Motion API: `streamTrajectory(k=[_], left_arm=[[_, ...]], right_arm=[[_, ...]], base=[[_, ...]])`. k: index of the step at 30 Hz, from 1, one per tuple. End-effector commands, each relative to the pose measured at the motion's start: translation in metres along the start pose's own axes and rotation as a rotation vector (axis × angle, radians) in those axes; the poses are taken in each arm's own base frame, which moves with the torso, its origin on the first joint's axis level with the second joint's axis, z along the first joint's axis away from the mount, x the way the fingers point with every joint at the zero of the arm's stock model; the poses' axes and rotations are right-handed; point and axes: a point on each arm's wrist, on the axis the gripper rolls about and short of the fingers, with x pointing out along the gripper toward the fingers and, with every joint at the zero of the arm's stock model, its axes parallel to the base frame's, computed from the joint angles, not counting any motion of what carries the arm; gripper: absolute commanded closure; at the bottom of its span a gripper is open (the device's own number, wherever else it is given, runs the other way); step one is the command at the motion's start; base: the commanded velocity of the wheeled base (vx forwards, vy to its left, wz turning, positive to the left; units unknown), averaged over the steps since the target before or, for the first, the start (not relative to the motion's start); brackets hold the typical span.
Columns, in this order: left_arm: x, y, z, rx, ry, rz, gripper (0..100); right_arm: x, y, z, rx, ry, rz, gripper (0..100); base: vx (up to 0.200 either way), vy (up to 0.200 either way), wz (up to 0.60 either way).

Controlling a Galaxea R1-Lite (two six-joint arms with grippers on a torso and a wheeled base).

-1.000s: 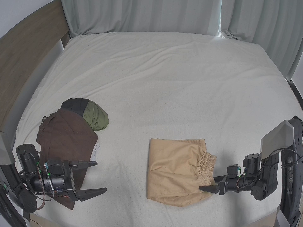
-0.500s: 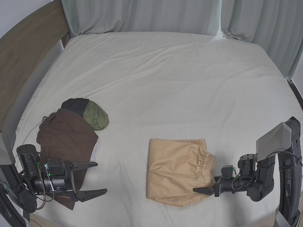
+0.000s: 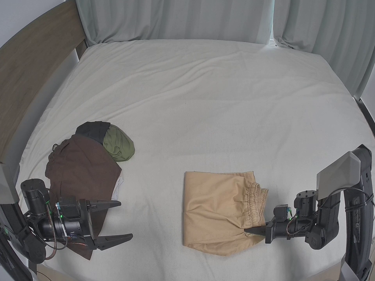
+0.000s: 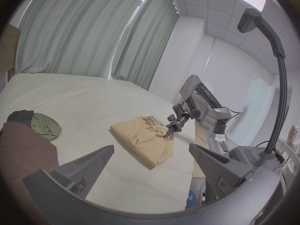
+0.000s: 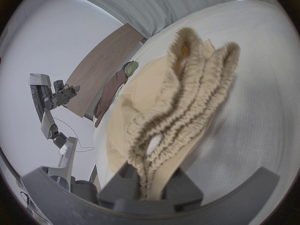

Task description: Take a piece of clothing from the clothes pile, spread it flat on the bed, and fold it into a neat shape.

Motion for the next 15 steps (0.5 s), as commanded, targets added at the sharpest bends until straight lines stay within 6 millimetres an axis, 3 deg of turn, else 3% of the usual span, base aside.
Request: streamTrajectory(k=[1, 15], left_arm=[[-0.001, -0.003, -0.003, -0.017, 0.010, -0.002, 0], [-0.002, -0.003, -0.002, -0.014, 0.009, -0.002, 0]], right_arm=[[0.000, 0.001, 0.000, -0.001, 0.000, 0.001, 100], [-0.003, 0.010, 0.011, -0.040, -0.027, 0.018, 100]], base=[[0.000, 0.000, 0.00], [0.000, 0.000, 0.00]])
